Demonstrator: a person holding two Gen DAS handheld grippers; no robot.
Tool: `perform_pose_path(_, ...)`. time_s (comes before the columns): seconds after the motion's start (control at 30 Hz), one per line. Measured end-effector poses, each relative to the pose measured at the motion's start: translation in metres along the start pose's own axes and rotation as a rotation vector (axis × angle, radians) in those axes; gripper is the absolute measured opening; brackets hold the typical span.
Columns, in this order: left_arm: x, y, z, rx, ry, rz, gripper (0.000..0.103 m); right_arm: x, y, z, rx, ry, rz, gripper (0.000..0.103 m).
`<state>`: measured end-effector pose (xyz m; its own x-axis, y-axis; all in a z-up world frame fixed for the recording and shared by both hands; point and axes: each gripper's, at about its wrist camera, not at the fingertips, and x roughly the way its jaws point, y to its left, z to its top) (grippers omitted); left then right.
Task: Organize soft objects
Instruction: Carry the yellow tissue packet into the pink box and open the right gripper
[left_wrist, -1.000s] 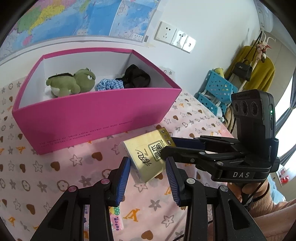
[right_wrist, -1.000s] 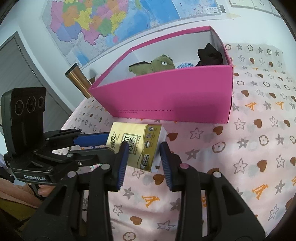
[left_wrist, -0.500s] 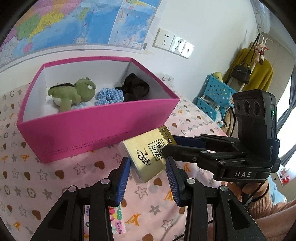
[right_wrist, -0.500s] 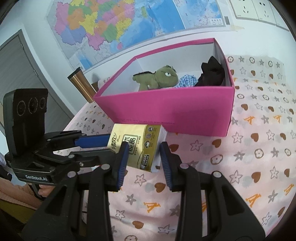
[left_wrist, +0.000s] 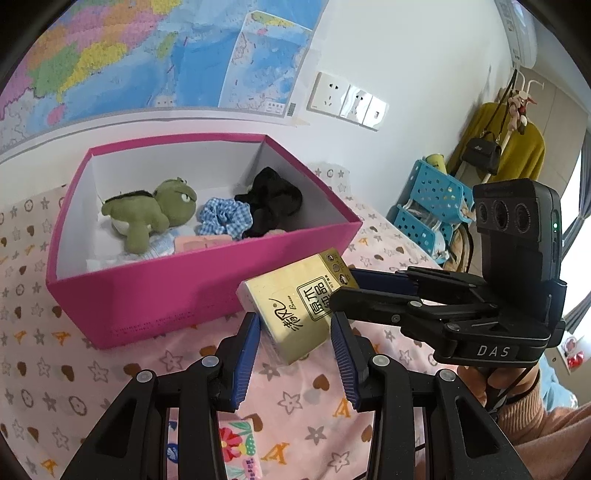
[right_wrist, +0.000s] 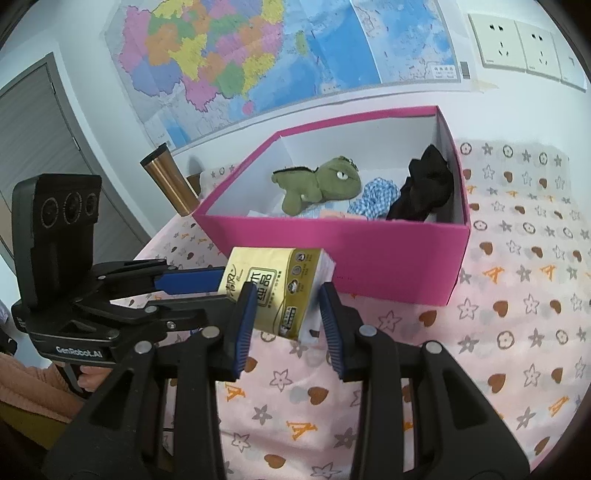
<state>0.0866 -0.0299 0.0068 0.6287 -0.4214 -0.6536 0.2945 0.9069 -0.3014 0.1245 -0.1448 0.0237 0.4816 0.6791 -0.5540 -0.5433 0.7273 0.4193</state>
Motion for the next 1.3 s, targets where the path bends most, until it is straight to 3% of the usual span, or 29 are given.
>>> perform_pose_path(1.3,0.008,0.007,0.046,0.015,-0.050,0.028,0.039,0.001,-0.012,0.051,-0.056,-0.065,-0.004,0.038)
